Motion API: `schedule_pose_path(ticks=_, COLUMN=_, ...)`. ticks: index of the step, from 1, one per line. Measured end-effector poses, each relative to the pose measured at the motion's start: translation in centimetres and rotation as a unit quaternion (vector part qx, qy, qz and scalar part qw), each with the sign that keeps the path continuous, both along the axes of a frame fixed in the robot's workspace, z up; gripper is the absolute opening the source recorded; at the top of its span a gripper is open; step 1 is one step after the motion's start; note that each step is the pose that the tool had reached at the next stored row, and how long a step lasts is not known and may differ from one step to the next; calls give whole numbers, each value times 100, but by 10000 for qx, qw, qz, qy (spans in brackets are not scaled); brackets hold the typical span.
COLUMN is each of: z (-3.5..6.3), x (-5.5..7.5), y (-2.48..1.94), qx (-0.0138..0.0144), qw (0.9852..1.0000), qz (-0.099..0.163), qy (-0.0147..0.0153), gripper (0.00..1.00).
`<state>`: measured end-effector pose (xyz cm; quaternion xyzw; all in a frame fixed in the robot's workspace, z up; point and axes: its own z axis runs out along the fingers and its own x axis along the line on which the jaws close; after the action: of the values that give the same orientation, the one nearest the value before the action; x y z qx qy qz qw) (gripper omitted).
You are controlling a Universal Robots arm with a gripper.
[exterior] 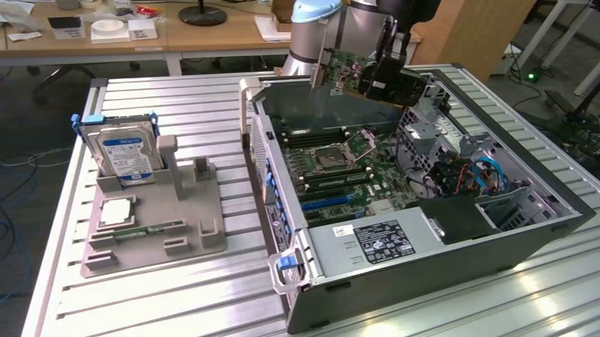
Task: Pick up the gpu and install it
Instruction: 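Insert the gpu into the slot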
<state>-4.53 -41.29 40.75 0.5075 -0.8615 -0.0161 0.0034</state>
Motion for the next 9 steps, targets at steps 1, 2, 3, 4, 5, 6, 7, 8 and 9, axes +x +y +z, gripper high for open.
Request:
schedule_pose_path(ticks=1, z=0, x=0, y=0, qx=0, qw=10000, qz=41, qy=0, gripper=29)
schedule_pose_path(ticks=2, z=0, x=0, y=0, qx=0, qw=10000, qz=85, qy=0, gripper=29)
schedule_pose_path(ticks=3, z=0, x=0, y=0, qx=0, qw=9999, qz=128, qy=0, gripper=29)
schedule_pose_path(ticks=4, z=0, x=0, y=0, qx=0, qw=9999, qz=172, qy=0, gripper=29)
schedule_pose_path(ticks=5, z=0, x=0, y=0, qx=0, qw=9998, qz=222, qy=0, gripper=29)
schedule_pose_path(ticks=6, z=0, x=0, y=0, qx=0, qw=9996, qz=269, qy=0, gripper=29)
schedule_pose_path(ticks=7, z=0, x=0, y=0, qx=0, qw=9995, qz=316, qy=0, gripper=29)
schedule_pose_path(ticks=8, z=0, x=0, y=0, qx=0, qw=9993, qz=364, qy=0, gripper=29)
schedule_pose_path(ticks=9, z=0, x=0, y=0, qx=0, qw=9992, qz=411, qy=0, gripper=29)
